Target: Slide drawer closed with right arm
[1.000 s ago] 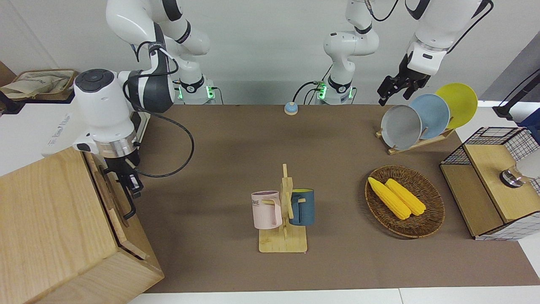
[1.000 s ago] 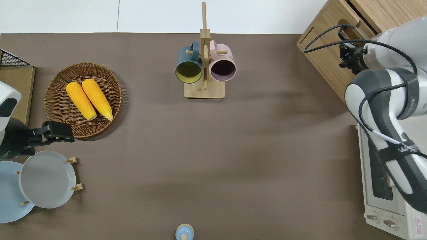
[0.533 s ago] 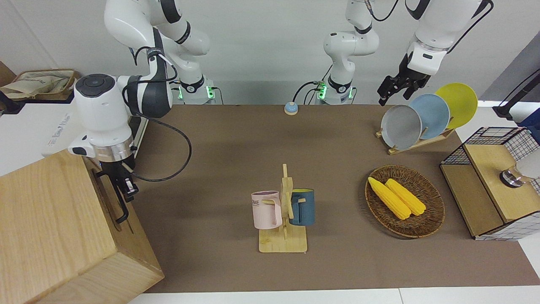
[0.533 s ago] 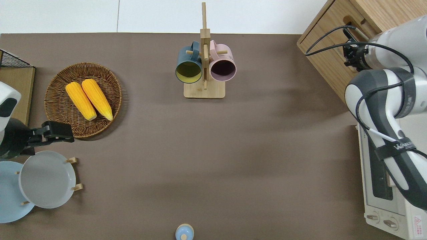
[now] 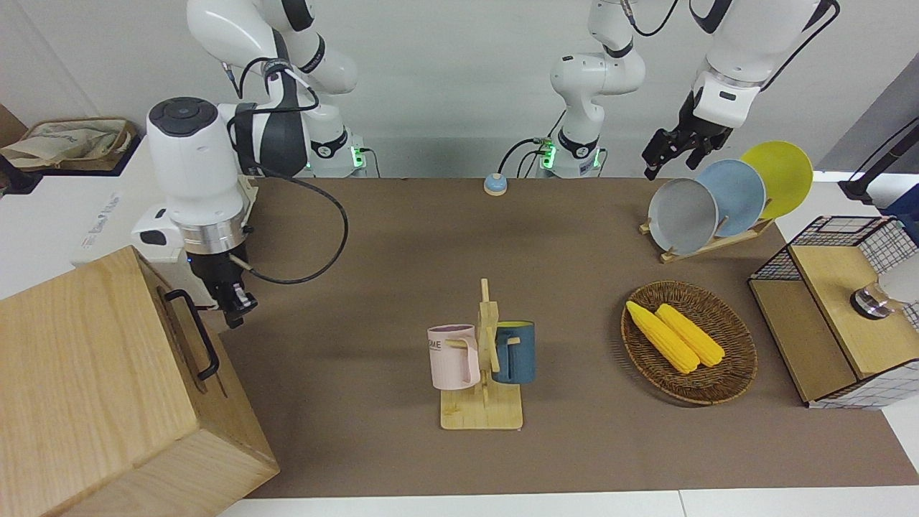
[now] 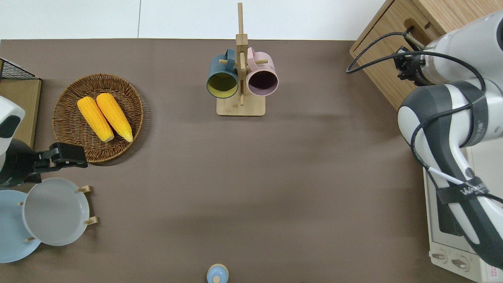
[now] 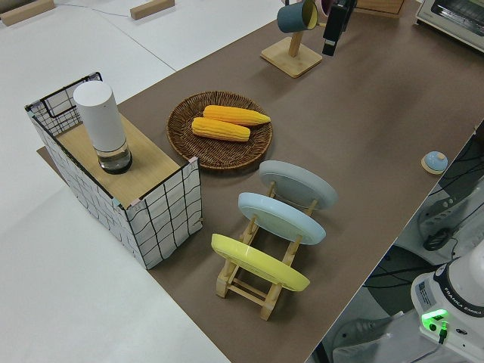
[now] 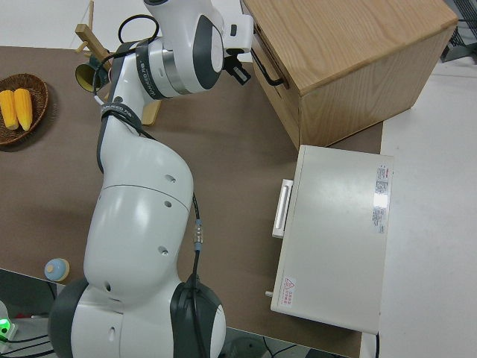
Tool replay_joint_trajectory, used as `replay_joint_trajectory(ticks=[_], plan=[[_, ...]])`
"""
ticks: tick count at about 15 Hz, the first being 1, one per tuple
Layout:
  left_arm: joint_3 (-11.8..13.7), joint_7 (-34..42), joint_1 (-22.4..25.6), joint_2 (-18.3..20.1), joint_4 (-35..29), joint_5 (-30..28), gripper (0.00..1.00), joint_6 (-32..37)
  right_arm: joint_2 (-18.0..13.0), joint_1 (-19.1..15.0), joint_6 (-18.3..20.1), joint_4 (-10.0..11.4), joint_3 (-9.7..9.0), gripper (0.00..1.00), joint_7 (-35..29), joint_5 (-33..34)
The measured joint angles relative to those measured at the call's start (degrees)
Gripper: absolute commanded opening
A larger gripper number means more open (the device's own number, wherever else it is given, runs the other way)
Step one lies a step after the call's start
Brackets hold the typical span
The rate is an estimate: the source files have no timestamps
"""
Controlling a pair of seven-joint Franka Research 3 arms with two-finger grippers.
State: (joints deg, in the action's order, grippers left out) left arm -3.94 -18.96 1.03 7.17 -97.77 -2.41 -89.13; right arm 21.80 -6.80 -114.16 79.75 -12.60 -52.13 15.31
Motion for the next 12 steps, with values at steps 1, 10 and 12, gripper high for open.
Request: replay_joint_trajectory(ticks=[1,10,12], plan=[[0.0,0.0,0.0,0.0,0.0,0.0,0.99,0.0,-1.25,1.41,1.52,0.67,-0.12,0.398,1.16,-0.67],[0.0,0.0,0.0,0.0,0.0,0.0,0.99,0.0,-14.05,6.49,7.41,8.55,0.38,0.987,23.24,-9.91],[0.0,0.0,0.0,0.0,0.0,0.0,0.99,0.0,-16.82,6.49,9.0,10.26,0.76,0.987,26.94,-10.85]])
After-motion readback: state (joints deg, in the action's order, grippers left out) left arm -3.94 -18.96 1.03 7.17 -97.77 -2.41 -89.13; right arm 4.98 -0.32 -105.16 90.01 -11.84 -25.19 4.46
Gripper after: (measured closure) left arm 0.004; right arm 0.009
